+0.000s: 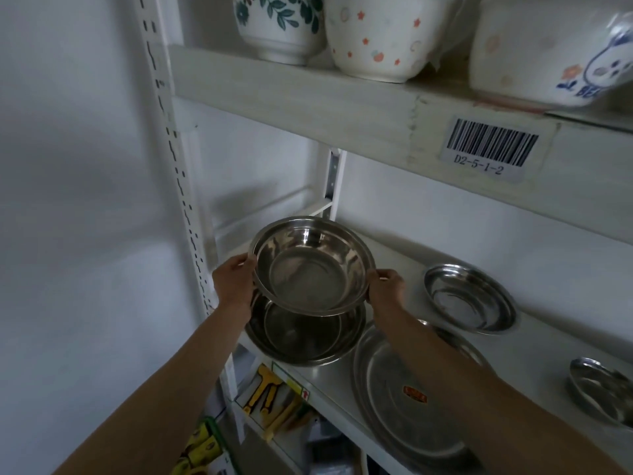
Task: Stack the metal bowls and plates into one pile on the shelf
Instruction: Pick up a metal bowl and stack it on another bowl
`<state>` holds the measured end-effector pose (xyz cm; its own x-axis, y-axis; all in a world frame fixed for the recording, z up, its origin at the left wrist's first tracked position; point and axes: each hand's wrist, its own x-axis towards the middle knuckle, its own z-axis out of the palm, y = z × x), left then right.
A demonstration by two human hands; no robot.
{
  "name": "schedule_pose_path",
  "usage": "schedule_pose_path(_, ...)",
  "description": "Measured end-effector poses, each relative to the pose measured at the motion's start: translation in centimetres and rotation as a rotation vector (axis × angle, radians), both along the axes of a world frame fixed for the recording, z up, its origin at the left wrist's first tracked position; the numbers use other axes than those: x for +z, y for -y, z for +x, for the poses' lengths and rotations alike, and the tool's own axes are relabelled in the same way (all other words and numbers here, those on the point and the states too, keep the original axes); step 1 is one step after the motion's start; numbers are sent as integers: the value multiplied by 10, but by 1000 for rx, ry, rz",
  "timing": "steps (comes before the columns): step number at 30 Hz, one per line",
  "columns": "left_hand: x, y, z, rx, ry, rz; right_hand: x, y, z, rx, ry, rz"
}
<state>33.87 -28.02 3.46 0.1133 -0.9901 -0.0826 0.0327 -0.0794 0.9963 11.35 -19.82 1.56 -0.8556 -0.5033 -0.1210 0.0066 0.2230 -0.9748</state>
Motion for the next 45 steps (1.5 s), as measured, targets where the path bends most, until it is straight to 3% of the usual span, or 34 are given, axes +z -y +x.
schedule_pose_path(11, -39, -33, 26, 64, -32, 84, -15, -26, 11, 171, -106, 216)
schedule_pose_path(24, -59, -51, 25, 81, 198, -36, -30, -42, 14, 262, -284, 416)
schedule_pose_path(33, -78, -50, 21, 112, 188, -101, -31, -43, 12, 221, -322, 417)
schedule_pose_path(45, -87, -45, 21, 158, 162, -29, -36, -45, 12, 238, -410, 427)
